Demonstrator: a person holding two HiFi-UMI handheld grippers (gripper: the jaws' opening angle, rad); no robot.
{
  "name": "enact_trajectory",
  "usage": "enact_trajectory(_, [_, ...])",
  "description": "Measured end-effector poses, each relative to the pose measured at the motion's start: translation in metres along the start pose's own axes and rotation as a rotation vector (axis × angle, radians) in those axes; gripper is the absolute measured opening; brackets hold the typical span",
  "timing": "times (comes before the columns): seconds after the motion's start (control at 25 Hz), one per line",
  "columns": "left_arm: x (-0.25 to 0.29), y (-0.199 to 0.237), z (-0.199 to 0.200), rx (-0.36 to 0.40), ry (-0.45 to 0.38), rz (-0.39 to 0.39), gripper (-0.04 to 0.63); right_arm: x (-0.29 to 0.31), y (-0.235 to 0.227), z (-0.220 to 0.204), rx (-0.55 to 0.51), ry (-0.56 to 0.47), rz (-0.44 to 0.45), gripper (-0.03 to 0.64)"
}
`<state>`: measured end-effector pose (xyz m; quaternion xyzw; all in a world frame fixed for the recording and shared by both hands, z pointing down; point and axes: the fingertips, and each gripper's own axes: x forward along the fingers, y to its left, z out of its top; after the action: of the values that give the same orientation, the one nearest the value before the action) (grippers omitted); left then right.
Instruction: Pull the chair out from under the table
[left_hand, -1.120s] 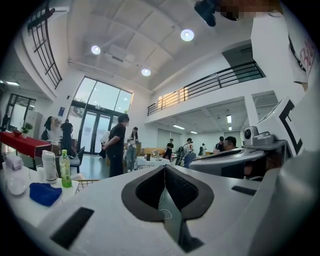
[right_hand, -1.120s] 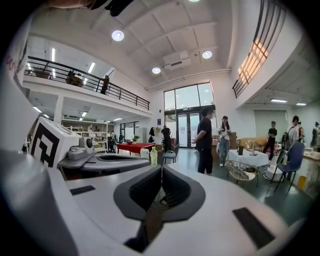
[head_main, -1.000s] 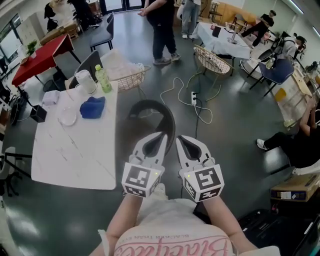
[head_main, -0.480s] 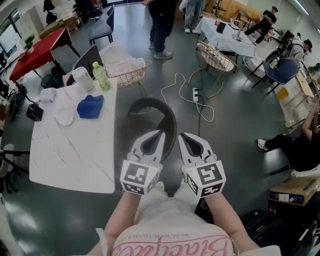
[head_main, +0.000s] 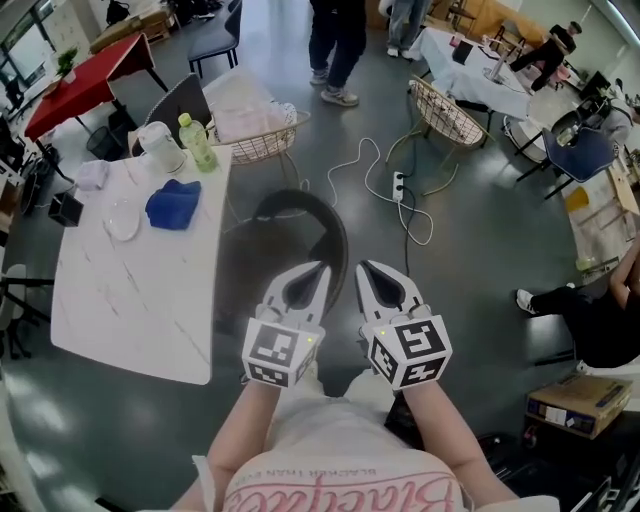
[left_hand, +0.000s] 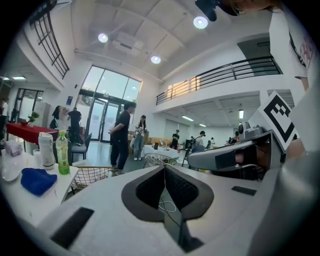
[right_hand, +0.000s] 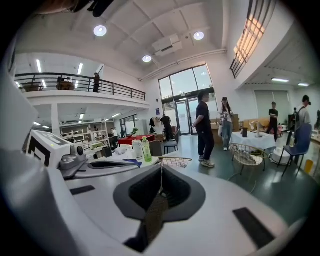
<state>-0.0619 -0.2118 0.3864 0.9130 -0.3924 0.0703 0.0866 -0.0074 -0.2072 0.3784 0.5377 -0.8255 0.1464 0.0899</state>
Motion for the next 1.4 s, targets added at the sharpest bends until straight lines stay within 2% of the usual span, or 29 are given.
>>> enact_trajectory(0.2, [0.030,0.002,-0.011,0.005,0.022,0.051,0.005,0.021,-0.027,-0.018,-0.042,0.075,0.069,0.006])
enact_trajectory(0.48, [0.065,0.011,-0.057,-0.007,0.064,0.044,0.005,0.057,-0.060,-0.074,0.024,0.181,0.072,0.006])
enact_trajectory(0.68, [0.086,0.030,-0.096,-0.032,0.135,0.061,0.005,0.092,-0.079,-0.122,0.063,0.259,0.022,0.019])
enact_trajectory(0.76, [0.091,0.039,-0.109,-0.048,0.159,0.068,0.005,0.106,-0.082,-0.143,0.088,0.305,0.018,0.111])
enact_trajectory(0.88, [0.095,0.050,-0.128,-0.068,0.189,0.071,0.005,0.123,-0.086,-0.177,0.145,0.379,-0.001,0.164])
enact_trajectory(1.12, [0.098,0.071,-0.159,-0.100,0.233,0.091,0.005,0.146,-0.093,-0.248,0.241,0.523,-0.075,0.172])
enact_trajectory(1.4, [0.096,0.084,-0.187,-0.158,0.285,0.106,0.005,0.174,-0.099,-0.299,0.266,0.641,-0.126,0.176])
